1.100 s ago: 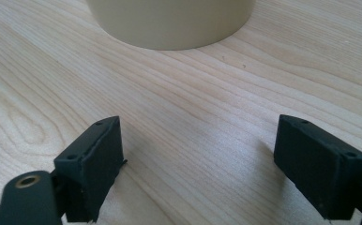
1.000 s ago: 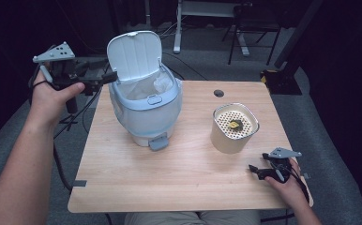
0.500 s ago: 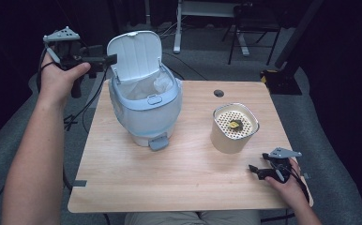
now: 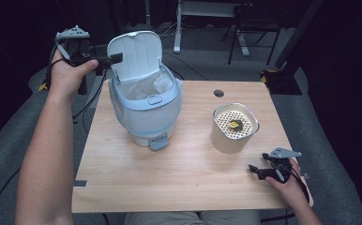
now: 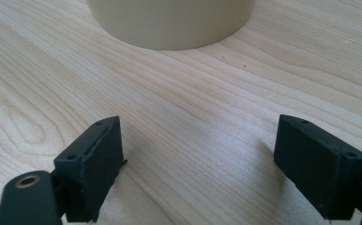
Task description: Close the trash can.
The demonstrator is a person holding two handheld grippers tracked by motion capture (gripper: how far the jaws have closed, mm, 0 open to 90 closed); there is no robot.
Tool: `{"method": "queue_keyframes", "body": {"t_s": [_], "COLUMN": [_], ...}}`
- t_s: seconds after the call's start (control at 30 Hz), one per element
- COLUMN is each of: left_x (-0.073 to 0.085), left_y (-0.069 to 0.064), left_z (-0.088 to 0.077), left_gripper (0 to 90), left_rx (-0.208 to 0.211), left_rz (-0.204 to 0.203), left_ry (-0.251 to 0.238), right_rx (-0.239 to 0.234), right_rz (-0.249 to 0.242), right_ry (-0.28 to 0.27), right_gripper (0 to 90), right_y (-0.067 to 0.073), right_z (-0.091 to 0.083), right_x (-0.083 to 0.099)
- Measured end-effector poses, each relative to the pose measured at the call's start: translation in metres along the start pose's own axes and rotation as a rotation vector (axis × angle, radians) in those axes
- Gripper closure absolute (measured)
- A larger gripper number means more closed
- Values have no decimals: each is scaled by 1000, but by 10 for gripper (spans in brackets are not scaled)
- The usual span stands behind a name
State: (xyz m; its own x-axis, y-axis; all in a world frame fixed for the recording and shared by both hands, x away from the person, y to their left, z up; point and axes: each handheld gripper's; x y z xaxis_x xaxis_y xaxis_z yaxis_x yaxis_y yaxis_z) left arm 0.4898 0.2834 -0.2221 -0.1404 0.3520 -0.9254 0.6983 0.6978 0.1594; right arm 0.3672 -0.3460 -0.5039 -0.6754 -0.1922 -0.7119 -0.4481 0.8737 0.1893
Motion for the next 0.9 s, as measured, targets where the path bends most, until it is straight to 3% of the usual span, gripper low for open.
{"method": "queue_keyframes", "body": {"t_s": [0.1,0.23,0.27,0.33,0.57,0.67,0.83,0.9], "left_x": [3,3,3,2,1,3,7,10], "left_y": [-1,-9,-17,-26,-51,-63,-69,-73], "left_z": [-5,-6,-7,-7,-2,6,14,20], "left_gripper": [377,378,388,399,387,402,456,470], "left_rx": [45,87,135,177,226,267,318,357], "left_rz": [-15,4,20,35,99,120,94,86], "left_ry": [-33,-28,-35,-42,-23,13,37,47], "right_rx": [0,0,1,1,1,2,1,1], "right_rz": [0,-3,-3,-3,-2,-3,-2,-3], "right_ry": [0,1,1,1,0,0,0,0], "right_gripper": [162,162,162,162,162,162,162,162], "right_y": [0,0,0,0,0,0,0,0], "right_z": [0,0,0,0,0,0,0,0], "right_x": [0,0,0,0,0,0,0,0]}}
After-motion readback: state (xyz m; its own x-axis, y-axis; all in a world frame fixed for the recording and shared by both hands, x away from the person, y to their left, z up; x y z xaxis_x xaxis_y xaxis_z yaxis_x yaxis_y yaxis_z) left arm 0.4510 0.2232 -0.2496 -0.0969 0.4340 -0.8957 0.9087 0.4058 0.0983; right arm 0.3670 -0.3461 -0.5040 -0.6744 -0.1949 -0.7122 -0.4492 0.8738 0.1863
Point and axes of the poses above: each handheld gripper's, and its own axes: z roughly forward along the jaws, x roughly out of its underside, y roughly to its left, and after that the axes turned 15 degrees about z, right-handed
